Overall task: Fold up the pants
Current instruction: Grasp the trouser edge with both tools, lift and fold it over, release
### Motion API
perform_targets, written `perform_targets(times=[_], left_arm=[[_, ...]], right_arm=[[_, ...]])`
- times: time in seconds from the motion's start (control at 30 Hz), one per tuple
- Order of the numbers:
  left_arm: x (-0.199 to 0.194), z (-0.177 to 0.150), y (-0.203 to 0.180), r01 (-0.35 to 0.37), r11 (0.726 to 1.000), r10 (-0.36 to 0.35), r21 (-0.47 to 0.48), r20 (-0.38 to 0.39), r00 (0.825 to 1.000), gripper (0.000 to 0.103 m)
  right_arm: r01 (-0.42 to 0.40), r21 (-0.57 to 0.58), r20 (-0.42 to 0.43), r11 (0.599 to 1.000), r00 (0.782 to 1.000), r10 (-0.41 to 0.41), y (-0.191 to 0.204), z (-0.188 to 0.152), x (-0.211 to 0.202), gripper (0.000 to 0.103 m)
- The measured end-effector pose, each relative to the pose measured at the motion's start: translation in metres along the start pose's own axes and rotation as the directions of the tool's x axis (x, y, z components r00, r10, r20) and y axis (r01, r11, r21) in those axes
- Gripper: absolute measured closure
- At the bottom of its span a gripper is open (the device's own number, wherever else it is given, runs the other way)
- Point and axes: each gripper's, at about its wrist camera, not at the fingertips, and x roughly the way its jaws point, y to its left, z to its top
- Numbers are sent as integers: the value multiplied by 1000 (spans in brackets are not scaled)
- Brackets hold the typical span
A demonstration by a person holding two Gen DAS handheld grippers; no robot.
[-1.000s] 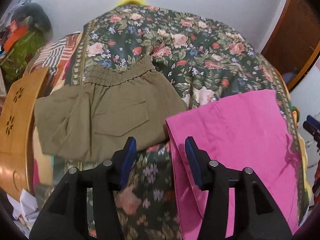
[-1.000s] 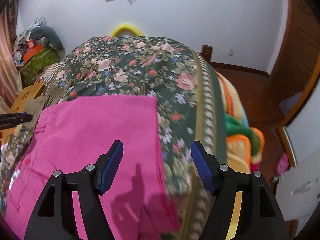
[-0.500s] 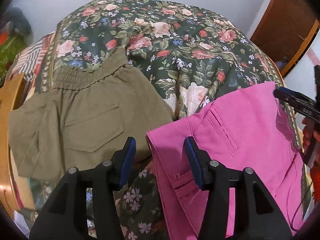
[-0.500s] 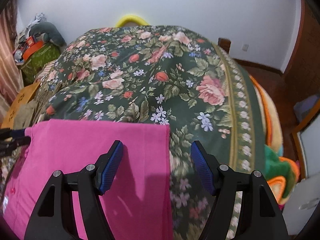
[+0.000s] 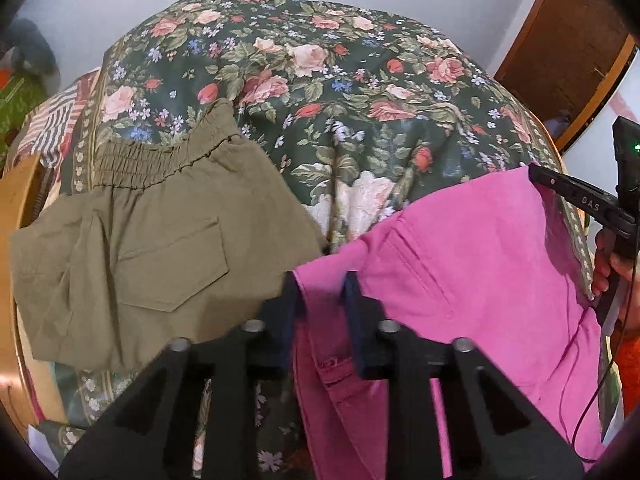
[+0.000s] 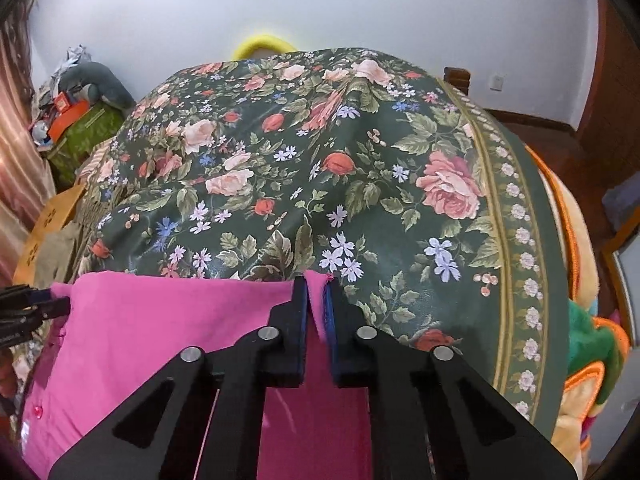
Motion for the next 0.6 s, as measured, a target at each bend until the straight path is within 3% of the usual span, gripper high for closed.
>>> perform_targets(times=[0.17,0.3,0.6], left_arm=[[-24,5,-11,-66,997,64,48,44,997,90],[-50,20,-14,-70,997,67,28,84,994,90],[-126,39,-37,-112,992,92,61,264,960,90]], right_arm=[[32,-25,52,999,998,-30,4,5,-19,100],[23,-18,107,1000,994,-21,4,20,-47,100],[44,-43,256,998,966,-32,24,44,-127,100]])
